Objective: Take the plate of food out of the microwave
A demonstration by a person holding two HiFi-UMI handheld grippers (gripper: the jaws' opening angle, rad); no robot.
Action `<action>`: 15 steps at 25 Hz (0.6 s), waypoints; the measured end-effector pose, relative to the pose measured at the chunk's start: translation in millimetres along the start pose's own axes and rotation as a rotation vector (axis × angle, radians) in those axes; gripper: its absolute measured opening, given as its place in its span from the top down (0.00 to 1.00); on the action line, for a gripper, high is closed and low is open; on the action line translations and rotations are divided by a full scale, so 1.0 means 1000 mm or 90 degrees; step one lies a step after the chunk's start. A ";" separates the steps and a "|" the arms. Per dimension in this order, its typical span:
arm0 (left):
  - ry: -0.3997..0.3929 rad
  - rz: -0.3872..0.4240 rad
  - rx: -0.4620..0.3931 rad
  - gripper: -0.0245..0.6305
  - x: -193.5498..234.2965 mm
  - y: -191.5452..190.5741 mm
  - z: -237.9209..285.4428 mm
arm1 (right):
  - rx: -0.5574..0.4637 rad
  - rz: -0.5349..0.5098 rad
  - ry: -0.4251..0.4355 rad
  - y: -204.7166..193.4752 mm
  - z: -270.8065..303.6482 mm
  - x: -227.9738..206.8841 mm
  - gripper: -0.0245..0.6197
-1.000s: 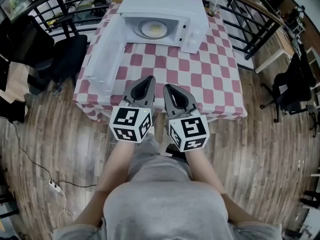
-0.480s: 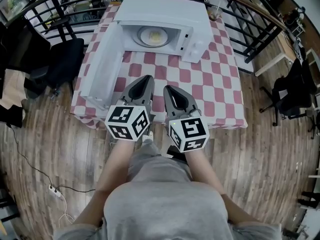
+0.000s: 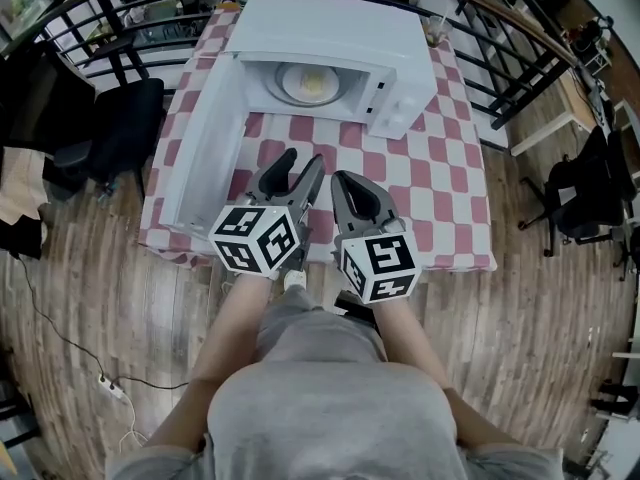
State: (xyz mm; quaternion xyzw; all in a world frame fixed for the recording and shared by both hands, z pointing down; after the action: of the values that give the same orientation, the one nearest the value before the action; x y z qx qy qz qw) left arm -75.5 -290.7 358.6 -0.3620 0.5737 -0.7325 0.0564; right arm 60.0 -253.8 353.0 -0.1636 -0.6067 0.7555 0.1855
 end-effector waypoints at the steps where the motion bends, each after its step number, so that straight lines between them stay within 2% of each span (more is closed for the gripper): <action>1: -0.005 -0.006 0.003 0.67 0.003 0.000 0.004 | 0.002 0.001 -0.002 0.001 0.004 -0.002 0.92; 9: -0.026 -0.032 0.021 0.67 0.032 0.003 0.035 | 0.012 0.005 -0.018 0.002 0.036 -0.018 0.92; 15: -0.036 -0.084 0.028 0.67 0.051 0.003 0.055 | 0.018 0.011 -0.032 0.002 0.052 -0.027 0.92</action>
State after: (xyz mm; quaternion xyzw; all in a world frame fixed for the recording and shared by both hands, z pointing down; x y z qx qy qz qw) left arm -81.1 -361.4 384.1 -0.4183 0.5307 -0.7365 0.0316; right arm 59.1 -312.3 362.6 -0.1471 -0.5989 0.7696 0.1657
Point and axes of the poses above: the fingertips, and each gripper's own axes: z forward along the fingers, x to its left, y out of its top, the point moved 8 cm from there along -z, backward along the fingers, and after that the axes turned 1 degree about x, right-handed, at the moved point
